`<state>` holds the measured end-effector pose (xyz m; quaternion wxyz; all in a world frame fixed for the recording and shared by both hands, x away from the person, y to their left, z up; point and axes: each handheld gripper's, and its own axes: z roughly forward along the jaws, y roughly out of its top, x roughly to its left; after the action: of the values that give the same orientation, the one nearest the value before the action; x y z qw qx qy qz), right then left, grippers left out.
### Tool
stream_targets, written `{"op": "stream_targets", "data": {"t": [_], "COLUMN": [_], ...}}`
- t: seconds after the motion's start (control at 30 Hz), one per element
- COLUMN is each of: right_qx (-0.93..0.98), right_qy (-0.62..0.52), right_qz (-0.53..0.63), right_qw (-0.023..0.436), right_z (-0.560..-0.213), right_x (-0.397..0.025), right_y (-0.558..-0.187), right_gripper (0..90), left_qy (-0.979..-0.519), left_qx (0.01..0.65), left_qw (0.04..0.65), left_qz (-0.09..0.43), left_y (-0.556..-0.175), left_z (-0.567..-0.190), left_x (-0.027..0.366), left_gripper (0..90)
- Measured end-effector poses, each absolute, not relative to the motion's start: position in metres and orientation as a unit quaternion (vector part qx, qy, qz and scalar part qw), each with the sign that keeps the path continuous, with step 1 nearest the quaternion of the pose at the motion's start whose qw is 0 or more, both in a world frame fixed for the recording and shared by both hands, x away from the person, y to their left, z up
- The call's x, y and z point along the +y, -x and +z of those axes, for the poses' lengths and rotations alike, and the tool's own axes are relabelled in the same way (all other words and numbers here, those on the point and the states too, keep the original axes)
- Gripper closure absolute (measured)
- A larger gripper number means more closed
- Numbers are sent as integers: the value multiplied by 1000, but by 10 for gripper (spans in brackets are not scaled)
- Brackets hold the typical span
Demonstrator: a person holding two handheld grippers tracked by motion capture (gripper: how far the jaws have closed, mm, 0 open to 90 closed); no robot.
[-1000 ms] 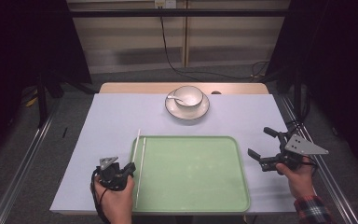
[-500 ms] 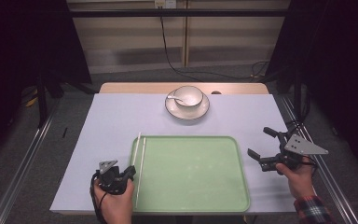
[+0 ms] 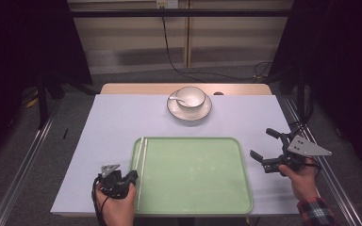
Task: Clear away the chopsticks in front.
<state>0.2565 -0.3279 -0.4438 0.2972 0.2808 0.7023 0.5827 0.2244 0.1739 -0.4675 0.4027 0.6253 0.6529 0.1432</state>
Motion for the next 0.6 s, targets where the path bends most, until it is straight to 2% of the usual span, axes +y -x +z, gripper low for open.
{"op": "stream_targets", "data": {"t": [0.6], "right_qx": [700], "right_qy": [-285], "right_qz": [583], "right_qw": [298], "right_z": [-443], "right_x": [-328], "right_y": [-256], "right_gripper": [10], "left_qy": [-631], "left_qx": [657], "left_qw": [384], "left_qz": [150], "left_y": [-227], "left_z": [-475], "left_x": [168], "left_gripper": [854]}}
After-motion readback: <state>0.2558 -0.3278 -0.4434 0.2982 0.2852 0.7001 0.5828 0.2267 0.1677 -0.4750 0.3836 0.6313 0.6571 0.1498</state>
